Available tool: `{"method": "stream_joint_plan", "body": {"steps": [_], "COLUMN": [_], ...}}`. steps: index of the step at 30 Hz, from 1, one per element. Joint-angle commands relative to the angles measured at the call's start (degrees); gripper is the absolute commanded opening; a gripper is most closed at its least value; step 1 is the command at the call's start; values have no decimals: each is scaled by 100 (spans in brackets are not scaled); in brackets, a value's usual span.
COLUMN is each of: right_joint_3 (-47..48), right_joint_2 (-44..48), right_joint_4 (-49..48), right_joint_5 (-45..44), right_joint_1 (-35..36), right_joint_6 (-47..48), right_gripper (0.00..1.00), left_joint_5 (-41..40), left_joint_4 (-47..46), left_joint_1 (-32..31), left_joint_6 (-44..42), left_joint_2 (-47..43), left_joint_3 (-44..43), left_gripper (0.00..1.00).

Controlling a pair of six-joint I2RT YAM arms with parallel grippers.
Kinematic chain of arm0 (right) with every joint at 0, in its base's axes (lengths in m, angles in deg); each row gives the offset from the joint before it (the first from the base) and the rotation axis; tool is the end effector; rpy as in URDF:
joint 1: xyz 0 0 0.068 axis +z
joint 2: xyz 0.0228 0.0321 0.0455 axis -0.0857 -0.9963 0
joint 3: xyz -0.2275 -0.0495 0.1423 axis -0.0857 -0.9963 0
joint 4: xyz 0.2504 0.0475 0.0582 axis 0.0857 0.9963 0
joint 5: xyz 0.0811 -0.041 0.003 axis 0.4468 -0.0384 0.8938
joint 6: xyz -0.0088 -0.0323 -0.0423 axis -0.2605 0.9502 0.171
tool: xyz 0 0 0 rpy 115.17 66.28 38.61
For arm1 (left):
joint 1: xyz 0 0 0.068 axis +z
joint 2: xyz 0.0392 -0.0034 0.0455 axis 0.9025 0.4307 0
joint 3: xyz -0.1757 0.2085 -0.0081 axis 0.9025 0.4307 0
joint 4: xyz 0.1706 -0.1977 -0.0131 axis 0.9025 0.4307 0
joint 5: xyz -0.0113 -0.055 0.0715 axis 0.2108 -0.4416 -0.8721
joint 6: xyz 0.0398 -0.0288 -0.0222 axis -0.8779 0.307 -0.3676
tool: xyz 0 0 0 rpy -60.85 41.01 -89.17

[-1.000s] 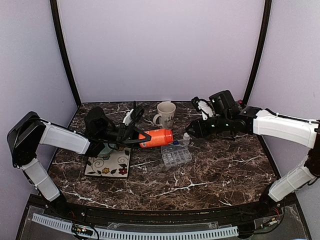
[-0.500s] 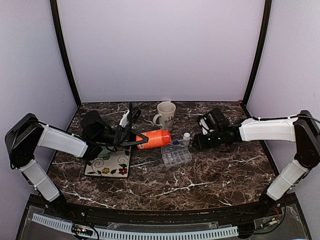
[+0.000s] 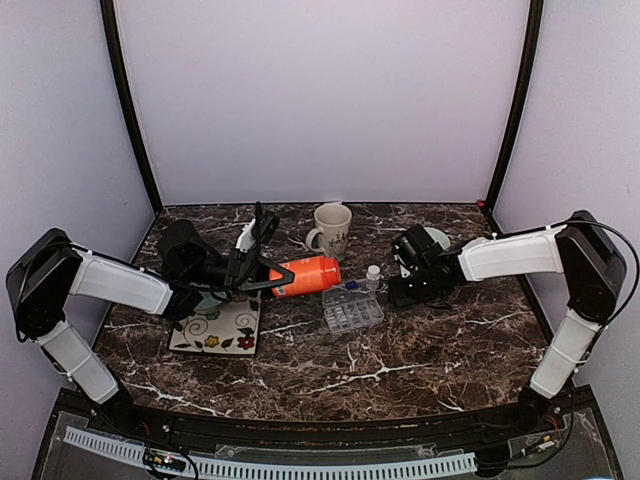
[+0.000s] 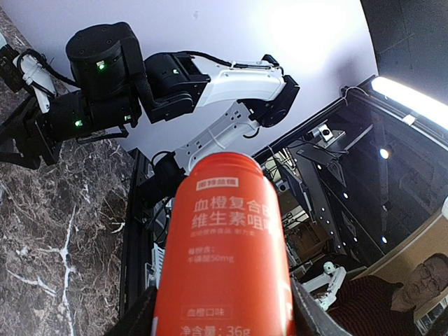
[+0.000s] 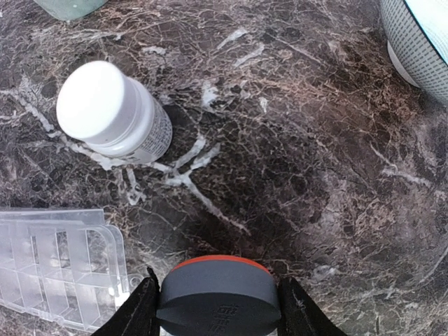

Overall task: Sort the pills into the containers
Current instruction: Adjust the pill container at the center of the board.

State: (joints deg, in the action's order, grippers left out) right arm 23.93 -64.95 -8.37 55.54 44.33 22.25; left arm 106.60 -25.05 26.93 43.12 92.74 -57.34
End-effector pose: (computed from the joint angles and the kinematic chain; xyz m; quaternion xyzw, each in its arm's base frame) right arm 0.2625 0.2061 0.1645 -0.0985 0.9543 0.0531 0.2770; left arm 0.2232 -0.2123 0.2497 0.2956 0.5872 -0.7351 0.1654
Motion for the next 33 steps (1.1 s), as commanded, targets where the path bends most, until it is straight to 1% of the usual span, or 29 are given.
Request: {"method": "stream_joint_plan", "body": {"steps": [1,8,18,21,26,33], "right_joint_3": [304,388,333,360,348,308], "right_joint_2": [-203,-365,-222,-222,-159,-55], "right_joint_4": [158,364,443,463,469,417], "right_joint_5": [-258,-318,-144,-111,-94,-54], "right_joint_1": [146,438,791,907,1065,1245], "right_joint_6": [12,-110,-433,-530,-710,-878], "right_gripper": [0,0,0,0,0,0], "left_joint_5": [23,72,110,76,-54,-447], "left_joint_4": [-224,-40,197,235,581,983], "left_joint_1": [-32,-31,-30,-28,-29,-27], "left_joint_6": [-78,-182,-364,-427,-736,-1090], "left_joint_2": [-250,-298,-401,-463,-691,-1093], "left_joint_3": [18,-53,-28,71,294,733], "left_gripper": [0,0,0,0,0,0]}}
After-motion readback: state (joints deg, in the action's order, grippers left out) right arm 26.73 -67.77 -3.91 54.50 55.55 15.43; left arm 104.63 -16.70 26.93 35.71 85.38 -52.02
